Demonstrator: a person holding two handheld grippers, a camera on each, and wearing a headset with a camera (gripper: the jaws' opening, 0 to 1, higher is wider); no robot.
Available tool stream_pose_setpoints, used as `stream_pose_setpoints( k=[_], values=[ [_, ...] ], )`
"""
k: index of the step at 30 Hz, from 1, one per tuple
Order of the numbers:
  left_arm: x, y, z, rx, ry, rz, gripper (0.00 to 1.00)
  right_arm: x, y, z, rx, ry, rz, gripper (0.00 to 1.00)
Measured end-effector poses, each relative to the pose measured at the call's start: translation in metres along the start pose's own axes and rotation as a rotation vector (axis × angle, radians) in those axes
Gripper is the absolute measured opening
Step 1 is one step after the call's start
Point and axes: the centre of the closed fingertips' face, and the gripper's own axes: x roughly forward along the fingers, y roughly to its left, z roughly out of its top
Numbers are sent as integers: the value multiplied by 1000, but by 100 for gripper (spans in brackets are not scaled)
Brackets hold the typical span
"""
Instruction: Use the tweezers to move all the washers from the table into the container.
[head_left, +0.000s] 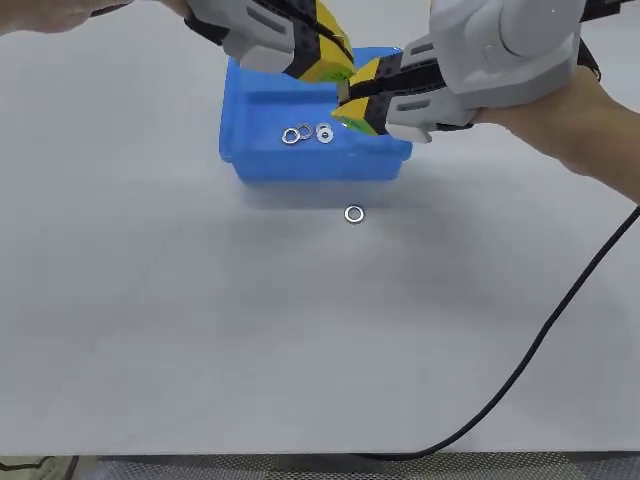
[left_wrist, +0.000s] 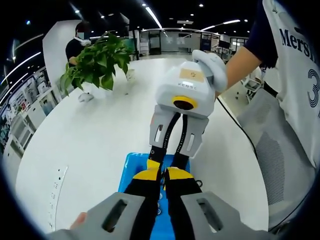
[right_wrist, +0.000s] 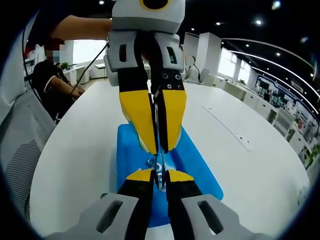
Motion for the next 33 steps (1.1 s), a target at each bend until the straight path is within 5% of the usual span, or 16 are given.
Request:
stream_pose_setpoints(
  k=[19,33],
  values=[
    [5,-6,-5,9,20,-12,7,1,7,-10,-6,39,12,11],
    [-16,-16,13,51,14,19,7,-9,12,12,-39,10,1,12]
  ],
)
